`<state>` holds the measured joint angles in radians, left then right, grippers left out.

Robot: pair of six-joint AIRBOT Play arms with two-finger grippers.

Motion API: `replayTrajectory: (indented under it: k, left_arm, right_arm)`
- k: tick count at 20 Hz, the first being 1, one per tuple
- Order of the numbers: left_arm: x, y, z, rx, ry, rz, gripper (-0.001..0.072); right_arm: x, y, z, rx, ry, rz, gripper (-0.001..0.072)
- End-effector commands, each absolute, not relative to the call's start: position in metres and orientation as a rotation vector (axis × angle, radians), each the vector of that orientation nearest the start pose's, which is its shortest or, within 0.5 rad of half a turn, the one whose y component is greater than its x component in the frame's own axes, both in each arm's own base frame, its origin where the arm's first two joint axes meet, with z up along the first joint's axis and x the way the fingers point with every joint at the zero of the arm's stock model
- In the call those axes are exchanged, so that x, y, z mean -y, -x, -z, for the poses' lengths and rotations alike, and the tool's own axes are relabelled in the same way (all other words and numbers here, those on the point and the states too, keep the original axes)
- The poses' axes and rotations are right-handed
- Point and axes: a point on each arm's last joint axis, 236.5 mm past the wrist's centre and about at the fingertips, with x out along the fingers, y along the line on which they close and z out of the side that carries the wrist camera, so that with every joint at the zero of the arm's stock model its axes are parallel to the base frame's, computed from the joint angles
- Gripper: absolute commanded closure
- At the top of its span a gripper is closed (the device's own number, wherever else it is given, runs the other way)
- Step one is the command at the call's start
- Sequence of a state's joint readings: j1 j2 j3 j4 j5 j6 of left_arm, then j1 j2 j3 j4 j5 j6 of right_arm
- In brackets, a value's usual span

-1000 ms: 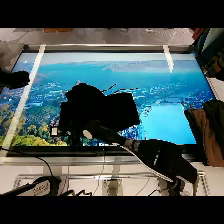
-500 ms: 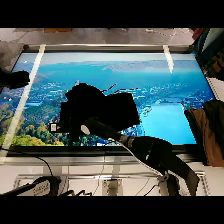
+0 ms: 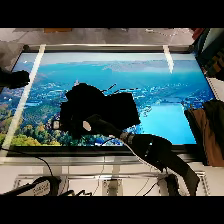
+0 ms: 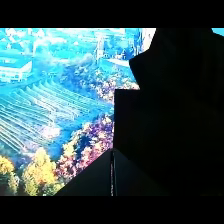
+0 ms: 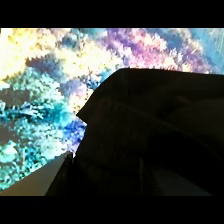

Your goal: Fold the clothes and pants, and hang the long-sleeved shirts on hangers.

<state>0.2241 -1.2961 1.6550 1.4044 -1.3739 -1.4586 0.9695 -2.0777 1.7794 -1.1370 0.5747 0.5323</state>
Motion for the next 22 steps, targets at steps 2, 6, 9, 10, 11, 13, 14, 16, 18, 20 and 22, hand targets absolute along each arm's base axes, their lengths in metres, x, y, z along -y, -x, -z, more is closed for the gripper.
replayTrajectory:
  k: [2,6,9,10,11,13,14,16,18,20,22]
  left_arm:
    - [-0.057,-0.423,-0.172,-0.994,0.122,-0.017,0.0691]
    - [-0.057,-0.423,-0.172,-0.995,0.122,-0.017,0.0691]
    - [-0.057,-0.423,-0.172,-0.995,0.122,-0.017,0.0691]
    - [-0.057,-0.423,-0.172,-0.995,0.122,-0.017,0.0691]
    - [-0.057,-0.423,-0.172,-0.995,0.122,-0.017,0.0691]
    - [-0.057,-0.423,-0.172,-0.995,0.122,-0.017,0.0691]
    - [-0.057,-0.423,-0.172,-0.995,0.122,-0.017,0.0691]
    - [-0.057,-0.423,-0.172,-0.995,0.122,-0.017,0.0691]
    - [-0.057,-0.423,-0.172,-0.995,0.123,-0.017,0.0691]
    - [-0.057,-0.423,-0.172,-0.995,0.122,-0.017,0.0692]
    - [-0.057,-0.423,-0.172,-0.995,0.123,-0.017,0.0691]
  right_arm:
    - [-0.561,-0.321,0.086,-0.422,0.86,-1.379,0.0372]
    - [-0.561,-0.321,0.086,-0.42,0.862,-1.378,0.0629]
    - [-0.562,-0.322,0.083,-0.412,0.869,-1.378,0.069]
    - [-0.562,-0.324,0.08,-0.404,0.881,-1.379,0.069]
    - [-0.564,-0.326,0.075,-0.387,0.893,-1.375,0.069]
    - [-0.567,-0.332,0.059,-0.347,0.904,-1.364,0.069]
    - [-0.568,-0.335,0.05,-0.331,0.9,-1.358,0.069]
    - [-0.568,-0.338,0.04,-0.318,0.89,-1.35,0.069]
    - [-0.563,-0.345,0.04,-0.326,0.889,-1.339,0.069]
    - [-0.556,-0.348,0.044,-0.354,0.892,-1.343,0.069]
    - [-0.548,-0.341,0.053,-0.403,0.906,-1.373,0.069]
